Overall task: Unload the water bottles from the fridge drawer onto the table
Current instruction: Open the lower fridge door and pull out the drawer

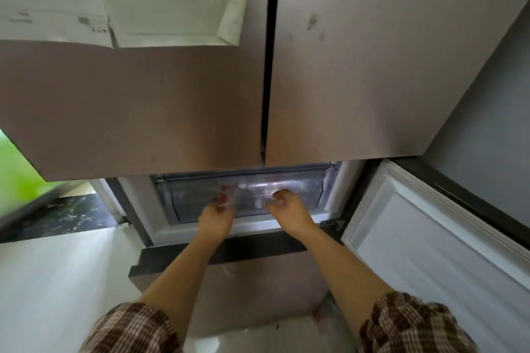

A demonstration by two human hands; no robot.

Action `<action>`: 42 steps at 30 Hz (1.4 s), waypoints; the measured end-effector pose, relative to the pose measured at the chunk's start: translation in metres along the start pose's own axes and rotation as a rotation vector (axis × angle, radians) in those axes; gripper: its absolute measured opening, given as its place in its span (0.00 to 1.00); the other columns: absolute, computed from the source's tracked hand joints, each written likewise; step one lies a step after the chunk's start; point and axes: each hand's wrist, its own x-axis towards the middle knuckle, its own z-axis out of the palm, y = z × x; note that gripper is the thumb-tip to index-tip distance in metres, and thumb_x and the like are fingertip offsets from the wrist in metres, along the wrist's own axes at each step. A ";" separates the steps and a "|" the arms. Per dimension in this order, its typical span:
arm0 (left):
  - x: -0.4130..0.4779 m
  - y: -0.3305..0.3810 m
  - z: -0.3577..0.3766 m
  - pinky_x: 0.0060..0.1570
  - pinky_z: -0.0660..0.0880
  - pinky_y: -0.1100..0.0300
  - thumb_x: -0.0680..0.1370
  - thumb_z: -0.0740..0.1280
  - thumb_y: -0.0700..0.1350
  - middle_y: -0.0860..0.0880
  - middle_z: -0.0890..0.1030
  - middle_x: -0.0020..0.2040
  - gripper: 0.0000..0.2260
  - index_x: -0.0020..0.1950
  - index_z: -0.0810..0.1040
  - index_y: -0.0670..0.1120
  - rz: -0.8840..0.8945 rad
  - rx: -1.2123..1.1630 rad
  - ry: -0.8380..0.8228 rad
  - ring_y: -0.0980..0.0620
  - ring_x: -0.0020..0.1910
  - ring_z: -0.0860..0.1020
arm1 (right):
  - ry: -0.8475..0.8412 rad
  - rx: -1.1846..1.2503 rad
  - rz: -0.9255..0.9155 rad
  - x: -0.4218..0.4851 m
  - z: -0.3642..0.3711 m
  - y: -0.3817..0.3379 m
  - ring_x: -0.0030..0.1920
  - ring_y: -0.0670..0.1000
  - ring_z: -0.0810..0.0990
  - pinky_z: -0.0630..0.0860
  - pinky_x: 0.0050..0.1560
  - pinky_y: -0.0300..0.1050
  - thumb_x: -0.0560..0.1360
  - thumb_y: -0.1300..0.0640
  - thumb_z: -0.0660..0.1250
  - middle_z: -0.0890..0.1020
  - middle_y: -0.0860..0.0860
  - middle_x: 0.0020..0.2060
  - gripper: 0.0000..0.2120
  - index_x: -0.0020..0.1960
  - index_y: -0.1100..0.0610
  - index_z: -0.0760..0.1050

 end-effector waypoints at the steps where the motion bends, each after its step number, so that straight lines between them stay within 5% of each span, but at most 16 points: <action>1: 0.012 0.000 -0.003 0.56 0.74 0.49 0.80 0.62 0.50 0.41 0.80 0.52 0.11 0.50 0.79 0.45 -0.053 -0.136 0.008 0.40 0.51 0.77 | 0.003 0.054 0.047 0.011 0.008 -0.002 0.50 0.52 0.77 0.70 0.47 0.42 0.76 0.51 0.68 0.79 0.54 0.51 0.20 0.63 0.61 0.74; 3: 0.033 -0.002 -0.008 0.50 0.75 0.51 0.79 0.61 0.47 0.40 0.80 0.46 0.10 0.42 0.79 0.47 -0.147 -0.342 0.005 0.43 0.46 0.77 | 0.005 0.134 0.128 0.029 0.021 -0.005 0.50 0.54 0.78 0.73 0.49 0.46 0.76 0.49 0.68 0.79 0.55 0.52 0.20 0.62 0.60 0.74; 6: 0.053 -0.001 -0.009 0.42 0.73 0.56 0.81 0.57 0.42 0.45 0.81 0.40 0.12 0.46 0.79 0.44 -0.212 -0.547 0.004 0.47 0.40 0.77 | 0.026 0.405 0.236 0.050 0.033 -0.004 0.46 0.51 0.78 0.76 0.52 0.49 0.75 0.49 0.69 0.81 0.57 0.49 0.16 0.58 0.57 0.74; 10: 0.062 -0.004 -0.009 0.57 0.75 0.52 0.81 0.60 0.41 0.42 0.81 0.51 0.09 0.59 0.75 0.40 -0.230 -0.883 -0.005 0.46 0.49 0.80 | 0.026 0.886 0.375 0.062 0.038 -0.008 0.52 0.55 0.80 0.77 0.59 0.50 0.78 0.60 0.66 0.81 0.56 0.49 0.05 0.53 0.59 0.75; 15: 0.064 -0.005 -0.010 0.54 0.75 0.54 0.81 0.61 0.39 0.42 0.80 0.57 0.11 0.62 0.73 0.39 -0.254 -1.101 -0.059 0.49 0.52 0.79 | 0.050 1.379 0.387 0.069 0.044 -0.005 0.51 0.54 0.80 0.76 0.58 0.50 0.78 0.66 0.64 0.81 0.58 0.47 0.04 0.52 0.62 0.75; 19: 0.059 0.006 -0.019 0.54 0.75 0.53 0.82 0.59 0.43 0.44 0.80 0.52 0.08 0.58 0.74 0.42 -0.289 -1.119 -0.110 0.49 0.50 0.80 | -0.010 1.360 0.341 0.069 0.045 -0.007 0.50 0.51 0.79 0.76 0.52 0.47 0.78 0.64 0.64 0.80 0.54 0.47 0.05 0.52 0.59 0.76; 24: 0.047 0.007 -0.017 0.67 0.71 0.50 0.83 0.58 0.43 0.43 0.77 0.63 0.15 0.68 0.70 0.39 -0.296 -1.136 -0.073 0.46 0.63 0.76 | -0.013 1.342 0.344 0.050 0.041 -0.011 0.51 0.52 0.78 0.73 0.60 0.50 0.78 0.62 0.66 0.80 0.55 0.47 0.02 0.50 0.59 0.77; 29: 0.013 -0.008 -0.014 0.46 0.80 0.57 0.82 0.60 0.46 0.46 0.84 0.37 0.11 0.46 0.75 0.42 -0.309 -1.134 -0.046 0.50 0.43 0.81 | 0.013 1.281 0.359 0.011 0.041 -0.006 0.49 0.51 0.79 0.74 0.56 0.48 0.79 0.60 0.64 0.79 0.54 0.46 0.03 0.50 0.58 0.76; 35: -0.046 -0.032 -0.011 0.41 0.82 0.62 0.81 0.62 0.47 0.42 0.82 0.45 0.12 0.52 0.77 0.38 -0.361 -1.092 0.013 0.50 0.45 0.82 | 0.033 1.140 0.401 -0.044 0.034 0.017 0.50 0.52 0.81 0.75 0.60 0.47 0.80 0.55 0.63 0.81 0.55 0.51 0.07 0.53 0.59 0.75; 42: -0.119 -0.048 -0.003 0.39 0.81 0.62 0.81 0.63 0.45 0.41 0.82 0.43 0.11 0.47 0.77 0.38 -0.376 -1.116 0.085 0.49 0.41 0.81 | 0.033 1.156 0.489 -0.106 0.030 0.040 0.45 0.51 0.82 0.77 0.44 0.41 0.79 0.57 0.65 0.82 0.54 0.45 0.06 0.48 0.59 0.76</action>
